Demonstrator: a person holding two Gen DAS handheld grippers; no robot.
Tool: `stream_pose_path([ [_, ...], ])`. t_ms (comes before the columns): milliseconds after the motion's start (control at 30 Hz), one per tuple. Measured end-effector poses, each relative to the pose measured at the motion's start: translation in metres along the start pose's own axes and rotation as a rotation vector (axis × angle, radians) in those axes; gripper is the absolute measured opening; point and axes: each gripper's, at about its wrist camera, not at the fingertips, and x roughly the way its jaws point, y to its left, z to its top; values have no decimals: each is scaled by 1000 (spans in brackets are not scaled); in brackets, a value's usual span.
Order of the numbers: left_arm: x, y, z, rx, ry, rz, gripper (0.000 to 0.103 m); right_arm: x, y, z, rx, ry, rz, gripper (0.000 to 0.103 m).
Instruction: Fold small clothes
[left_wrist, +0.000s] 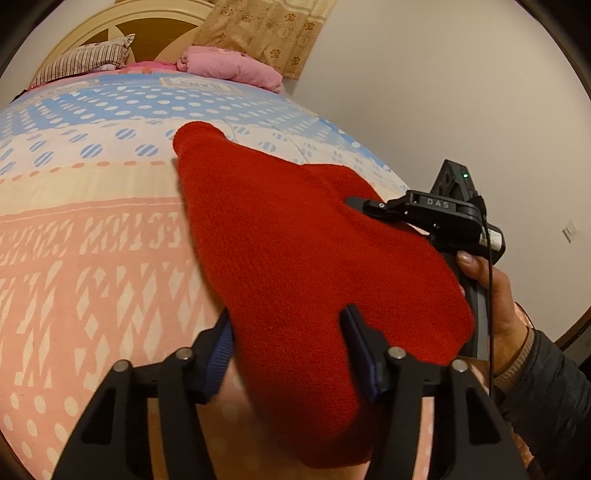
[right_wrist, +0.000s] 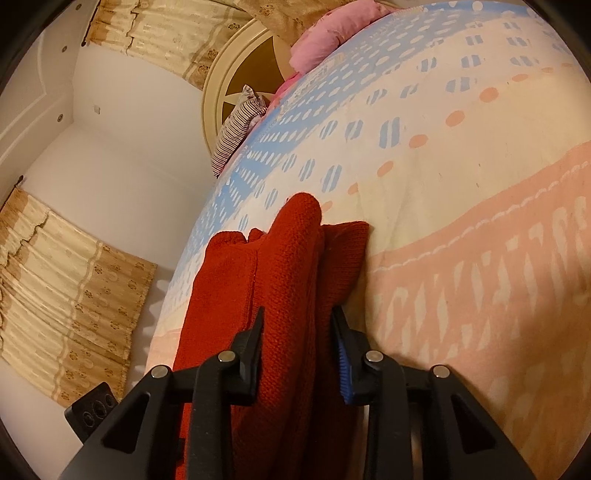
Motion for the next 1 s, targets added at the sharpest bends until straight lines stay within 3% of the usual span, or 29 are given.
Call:
stream_pose_path([
  [167, -5, -6, 1, 18, -10, 25, 45, -4, 6, -3, -32, -21, -10, 29],
  [500, -11, -15, 6, 23, -1, 80, 39, -8, 13, -6, -34, -31, -43, 28],
  [1000, -60, -17, -4, 34, -73, 83, 34, -18, 51, -31, -62, -45, 58, 27],
])
